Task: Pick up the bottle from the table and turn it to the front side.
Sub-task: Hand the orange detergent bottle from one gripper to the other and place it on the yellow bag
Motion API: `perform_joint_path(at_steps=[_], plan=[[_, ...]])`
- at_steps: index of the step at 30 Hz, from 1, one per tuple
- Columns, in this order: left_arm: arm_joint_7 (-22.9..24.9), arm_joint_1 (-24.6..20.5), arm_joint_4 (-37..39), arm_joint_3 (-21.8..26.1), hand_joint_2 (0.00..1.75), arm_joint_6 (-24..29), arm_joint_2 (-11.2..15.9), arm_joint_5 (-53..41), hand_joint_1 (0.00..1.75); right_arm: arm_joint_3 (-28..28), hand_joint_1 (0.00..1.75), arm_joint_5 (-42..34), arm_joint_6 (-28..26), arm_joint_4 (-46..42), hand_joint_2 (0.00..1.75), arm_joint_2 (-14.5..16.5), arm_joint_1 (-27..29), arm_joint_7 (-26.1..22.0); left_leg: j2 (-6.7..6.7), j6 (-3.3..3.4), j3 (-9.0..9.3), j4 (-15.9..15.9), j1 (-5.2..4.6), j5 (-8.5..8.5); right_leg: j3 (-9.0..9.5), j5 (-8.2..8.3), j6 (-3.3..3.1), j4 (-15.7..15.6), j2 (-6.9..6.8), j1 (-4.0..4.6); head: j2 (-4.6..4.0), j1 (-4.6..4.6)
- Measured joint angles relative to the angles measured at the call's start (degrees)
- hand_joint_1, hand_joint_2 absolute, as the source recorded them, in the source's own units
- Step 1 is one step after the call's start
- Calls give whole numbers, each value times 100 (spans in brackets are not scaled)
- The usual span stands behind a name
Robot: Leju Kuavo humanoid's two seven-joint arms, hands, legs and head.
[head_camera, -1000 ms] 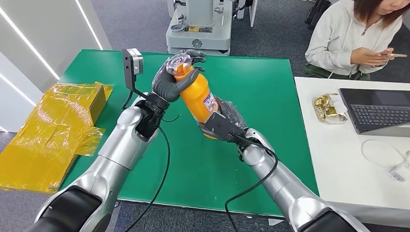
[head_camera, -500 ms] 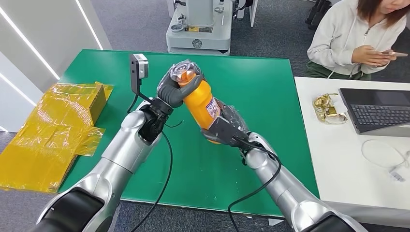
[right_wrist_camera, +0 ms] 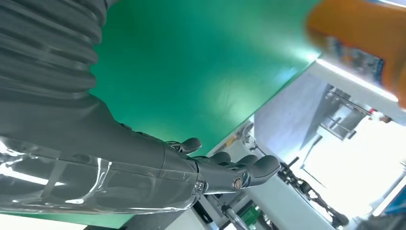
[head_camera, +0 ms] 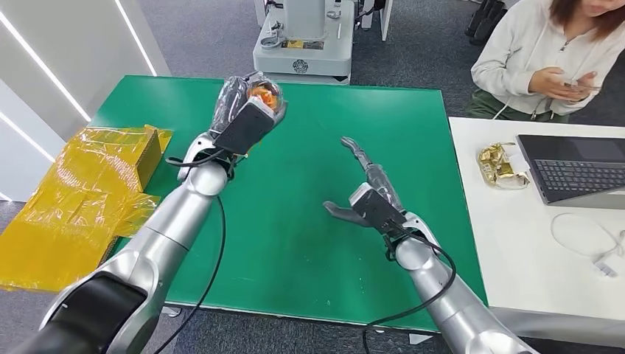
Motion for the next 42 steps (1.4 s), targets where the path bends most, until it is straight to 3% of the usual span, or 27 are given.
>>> perform_joint_path(at_steps=[7,10,16,22,28,36,42], plan=[[1018,-286,109,-328,175,1387,395,-3440,175,-121,0,21,50,-1250,175,-233,545,67,0,-1,1,-2,1,0,-1,-1,-1,0,0,1,0,1],[1501,-360,291,-493,175,1501,552,-4748,175,-130,0,118,-19,-1873,175,-364,843,44,2,-1,1,-2,0,0,0,-1,-1,0,1,0,0,1],[1954,-362,573,-584,175,1423,784,-5792,175,-172,0,177,-198,-2826,175,-614,1366,13,2,-1,0,-2,0,-1,0,-1,-1,-1,3,0,0,1],[2590,21,727,-597,175,1097,1070,-6139,175,-467,0,300,-517,-3644,175,-847,2064,4,9,0,-1,-5,0,-3,-4,-2,-1,-3,8,0,0,0],[3276,463,946,-688,175,574,1417,-6143,175,-931,0,481,-502,-4308,175,-929,2873,87,11,-5,-4,-11,0,-7,-5,-9,-2,-2,10,0,0,1],[3680,1240,1032,-631,175,247,1937,-6143,175,-1546,0,732,-337,-4808,175,-845,3643,89,22,-15,-5,-12,1,-14,-13,-11,-3,-2,23,1,0,0],[3608,1592,1102,-563,175,235,2072,-6143,175,-1676,0,844,-184,-4934,175,-734,3803,69,22,-15,-7,-13,1,-14,-11,-12,-5,-2,22,1,0,1]])
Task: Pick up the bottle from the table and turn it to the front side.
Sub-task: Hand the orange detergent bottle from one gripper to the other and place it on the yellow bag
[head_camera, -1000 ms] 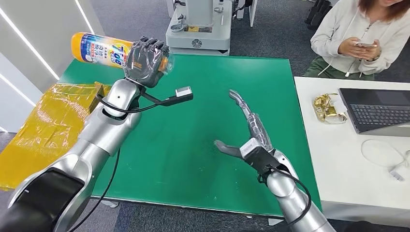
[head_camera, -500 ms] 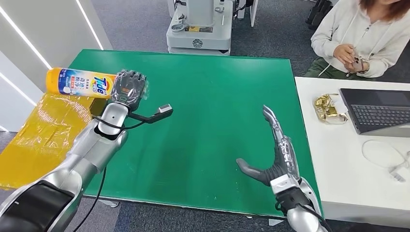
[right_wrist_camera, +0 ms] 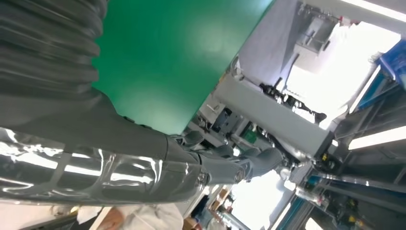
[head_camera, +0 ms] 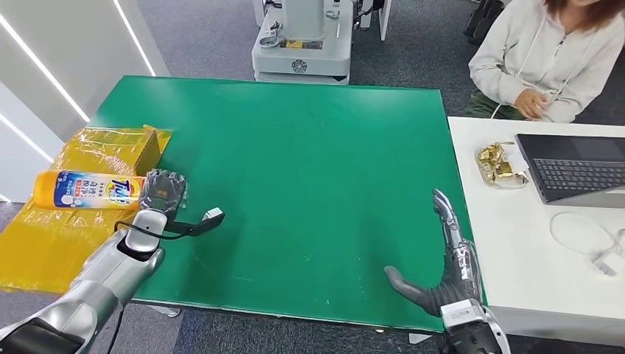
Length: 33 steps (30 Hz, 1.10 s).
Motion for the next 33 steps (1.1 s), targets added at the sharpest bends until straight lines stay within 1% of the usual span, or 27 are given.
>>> perform_joint_path(at_steps=[4,5,8,9,12,14,20,22,25,28,31,32,33], plan=[[-106,205,72,68,175,115,9,0,175,0,0,74,117,-13,175,92,-53,50,-2,0,2,1,0,1,0,1,0,0,-1,0,0,-1],[-151,237,92,87,175,139,9,0,137,0,0,88,132,-14,175,104,-71,60,-4,0,1,1,0,1,1,1,0,0,-4,0,0,-1],[-388,281,172,157,175,270,-13,0,6,2,0,127,193,-14,175,129,-141,74,-7,0,1,1,0,1,2,1,0,0,-7,0,0,0],[-481,293,193,184,175,364,-29,0,0,10,0,141,225,-14,175,138,-174,74,-7,0,1,1,0,1,2,1,0,0,-6,0,0,0],[-705,354,225,344,175,724,-122,0,0,74,0,213,333,-25,175,158,-281,81,-6,-1,1,1,0,1,2,1,0,0,-5,0,0,1],[-743,389,233,464,175,853,-190,0,0,137,0,254,376,-46,175,166,-339,89,-6,-1,1,1,0,1,2,1,0,0,-5,0,0,1],[-687,410,235,655,175,912,-299,-1,0,275,0,277,455,-58,175,171,-497,106,-7,-1,4,1,0,1,5,1,0,1,-6,0,0,0],[-793,423,236,736,175,949,-337,28,0,292,0,230,459,-51,175,170,-526,104,-8,-1,5,1,0,1,5,1,0,1,-6,0,0,1],[-1248,480,237,991,175,1087,-450,251,0,299,0,56,450,-7,175,159,-559,74,-9,-1,8,1,0,1,8,1,0,1,-9,-1,0,1],[-1743,571,212,1315,175,1166,-626,723,0,299,0,-82,427,71,175,136,-573,8,-12,0,9,1,-1,1,12,0,0,0,-15,-1,0,1],[-2043,645,169,1573,175,1174,-778,1049,0,299,0,-135,417,139,175,124,-576,-25,-13,0,11,1,-2,1,15,0,0,-1,-14,-2,0,1],[-2212,676,135,1641,175,1168,-825,1252,0,299,0,-156,409,157,175,122,-576,-29,-13,0,12,1,-2,1,15,1,0,-1,-14,-2,0,1],[-2477,728,73,1716,175,1160,-876,1590,0,299,0,-188,395,177,175,121,-576,-33,-12,0,13,1,-2,1,16,1,0,-1,-14,-2,0,0]])
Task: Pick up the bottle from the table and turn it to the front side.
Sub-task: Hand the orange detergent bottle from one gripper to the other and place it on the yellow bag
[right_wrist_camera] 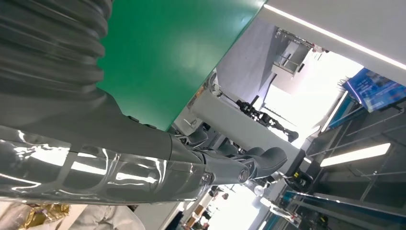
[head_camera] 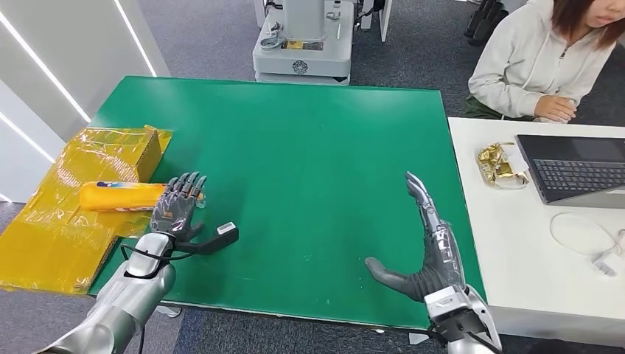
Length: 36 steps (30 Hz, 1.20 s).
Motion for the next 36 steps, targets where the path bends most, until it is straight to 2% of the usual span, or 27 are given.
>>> perform_joint_path(at_steps=[3,5,9,13,16,20,25,36], plan=[[-1132,321,-473,244,175,-38,-231,1694,0,-1,0,-151,-44,87,175,-1,-11,-40,1,0,0,1,0,0,-1,0,0,-1,1,0,0,0],[-1696,590,-1013,306,175,-114,-442,2901,0,-1,0,-252,-85,163,175,7,-40,-106,0,1,-2,2,0,-1,-1,0,0,-2,0,0,0,1],[-2268,961,-2212,257,175,-223,-817,4635,0,-1,0,-515,-373,255,175,33,-95,-298,-2,4,-5,5,-1,-3,-4,-1,1,-4,-2,0,0,0],[-2655,1061,-3136,21,175,-119,-1061,5399,0,-2,0,-806,-727,232,175,38,-51,-455,-8,5,-5,5,0,-4,-3,-1,1,-4,-8,0,0,1],[-2763,1087,-3629,-173,175,-297,-1137,5941,0,-12,0,-1014,-940,149,175,38,58,-536,-6,5,-3,4,0,-4,-3,-1,1,-4,-7,0,0,0],[-2629,1144,-4046,-337,175,-934,-1164,6725,0,-32,0,-1185,-1093,11,175,38,224,-599,-5,5,-3,3,1,-4,-4,-1,0,-3,-5,2,0,0],[-2568,1234,-4258,-500,175,-1357,-1163,7098,0,-34,0,-1240,-1201,-138,175,38,403,-619,-4,5,-3,2,1,-4,-4,-2,0,-3,-5,2,0,1],[-2566,1538,-4511,-776,175,-1583,-1139,7220,0,-56,0,-844,-1697,-865,175,128,1072,-622,-5,5,-4,2,1,-9,-4,-8,4,-4,-5,1,0,1]])
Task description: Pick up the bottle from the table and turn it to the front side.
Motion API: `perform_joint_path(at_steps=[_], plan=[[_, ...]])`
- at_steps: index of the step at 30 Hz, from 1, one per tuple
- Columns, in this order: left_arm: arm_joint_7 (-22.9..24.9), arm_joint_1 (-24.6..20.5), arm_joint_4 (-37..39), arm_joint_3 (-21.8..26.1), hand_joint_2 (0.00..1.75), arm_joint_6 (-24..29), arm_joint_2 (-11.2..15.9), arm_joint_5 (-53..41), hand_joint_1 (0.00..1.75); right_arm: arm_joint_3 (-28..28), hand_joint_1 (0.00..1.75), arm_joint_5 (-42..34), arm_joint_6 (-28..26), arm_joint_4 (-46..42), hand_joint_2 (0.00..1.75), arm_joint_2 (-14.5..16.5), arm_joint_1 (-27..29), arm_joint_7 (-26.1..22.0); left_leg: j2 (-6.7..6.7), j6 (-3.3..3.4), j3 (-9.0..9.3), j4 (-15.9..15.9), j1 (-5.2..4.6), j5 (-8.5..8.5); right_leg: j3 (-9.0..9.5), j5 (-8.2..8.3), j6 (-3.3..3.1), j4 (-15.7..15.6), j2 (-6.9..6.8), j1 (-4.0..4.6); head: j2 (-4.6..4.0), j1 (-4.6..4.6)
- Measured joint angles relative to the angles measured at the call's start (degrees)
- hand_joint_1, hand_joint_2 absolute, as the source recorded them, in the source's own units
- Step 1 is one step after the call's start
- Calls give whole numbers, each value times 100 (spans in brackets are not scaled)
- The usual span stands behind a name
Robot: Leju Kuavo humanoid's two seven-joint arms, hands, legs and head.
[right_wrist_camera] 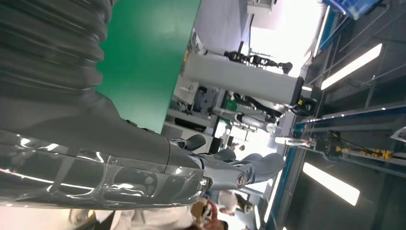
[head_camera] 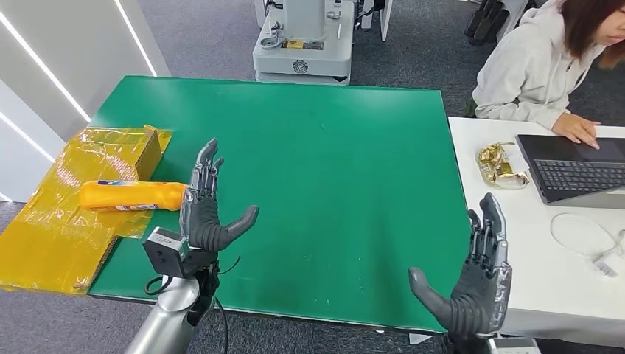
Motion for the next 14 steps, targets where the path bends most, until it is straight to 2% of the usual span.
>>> perform_joint_path(at_steps=[6,14], plan=[[-73,32,-46,-22,175,188,33,-40,0,-24,0,217,-299,-256,175,12,249,7,1,0,1,-1,0,0,1,0,0,0,0,0,0,0],[-246,170,-233,147,175,633,118,19,0,-324,0,-123,-898,-463,175,-51,618,-56,0,2,-1,-1,0,-2,1,-2,-1,0,0,0,0,0]])
